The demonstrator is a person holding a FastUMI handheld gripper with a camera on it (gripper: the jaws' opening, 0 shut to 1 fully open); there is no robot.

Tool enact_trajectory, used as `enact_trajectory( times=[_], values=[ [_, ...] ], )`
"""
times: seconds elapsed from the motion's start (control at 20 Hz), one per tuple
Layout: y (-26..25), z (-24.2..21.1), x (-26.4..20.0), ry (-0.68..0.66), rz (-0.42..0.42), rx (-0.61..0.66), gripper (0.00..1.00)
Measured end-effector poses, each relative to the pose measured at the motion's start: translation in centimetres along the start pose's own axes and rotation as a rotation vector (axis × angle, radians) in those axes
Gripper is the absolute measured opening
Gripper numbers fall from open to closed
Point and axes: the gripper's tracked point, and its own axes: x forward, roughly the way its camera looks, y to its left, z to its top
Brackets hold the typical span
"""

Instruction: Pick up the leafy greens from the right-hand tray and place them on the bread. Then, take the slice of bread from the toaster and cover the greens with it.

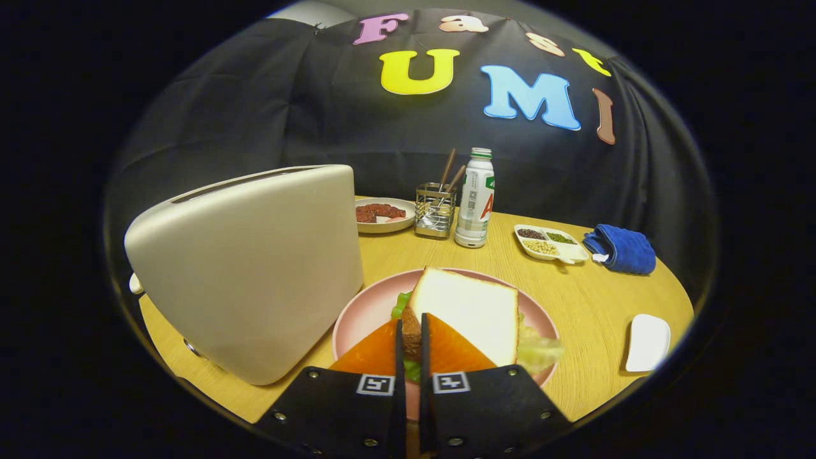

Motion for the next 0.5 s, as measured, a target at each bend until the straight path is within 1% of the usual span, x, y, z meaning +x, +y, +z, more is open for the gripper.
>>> enact_trajectory(
  times=[0.05, 0.1, 0.25, 0.35, 0.4, 0.5],
  values=[
    [0.2, -0.3, 0.3, 0.006, 0.005, 0.007, 0.26],
    [-0.1, 0.3, 0.0, -0.014, 0.002, 0.001, 0.35],
    [0.0, 0.4, 0.0, -0.018, 0.027, 0.036, 0.35],
    [0.3, 0.9, -0.3, -0.026, 0.064, 0.078, 0.35],
    [0.1, 1.5, -0.6, -0.041, 0.067, 0.082, 0.45],
    [-0.5, 2.9, -1.1, -0.086, 0.067, 0.084, 0.45]
  ],
)
